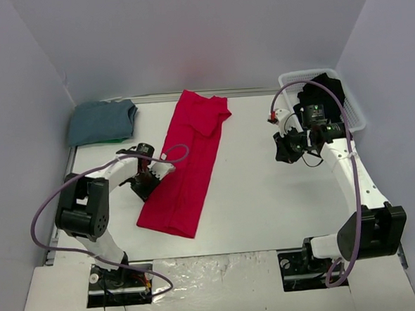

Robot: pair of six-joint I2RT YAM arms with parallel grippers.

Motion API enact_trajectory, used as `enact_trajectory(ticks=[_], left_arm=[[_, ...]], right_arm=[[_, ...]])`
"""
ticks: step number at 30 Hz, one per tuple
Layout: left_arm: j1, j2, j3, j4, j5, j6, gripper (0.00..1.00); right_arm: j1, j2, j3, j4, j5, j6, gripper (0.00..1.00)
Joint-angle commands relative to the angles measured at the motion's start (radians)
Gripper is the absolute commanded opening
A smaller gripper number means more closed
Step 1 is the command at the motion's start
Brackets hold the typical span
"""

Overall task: Fold and stack the t-shirts
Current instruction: Rotate the tshirt 90 degrees

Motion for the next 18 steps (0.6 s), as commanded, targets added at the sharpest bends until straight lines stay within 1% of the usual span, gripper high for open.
enact_trajectory(ticks=[1,8,15,18], left_arm=[[-0.039,0.053,0.013,-0.035,0.052,0.02,0.02],[-0.099,0.089,0.029,-0.038,0.087,0.031,0.02],[-0.216,0.071,0.061,-0.064,0.167,0.075,0.02],[-0.25,0.072,0.091,-0.091,0.191,0.092,0.02]], right_arm=[[-0.004,0.015,0.002,-0.025,-0.022,-0.003,0.0],[-0.004,0.044,0.008,-0.025,-0.011,0.003,0.0],[-0.003,0.088,0.019,-0.027,0.012,0.02,0.0],[-0.001,0.099,0.023,-0.027,0.021,0.025,0.0]])
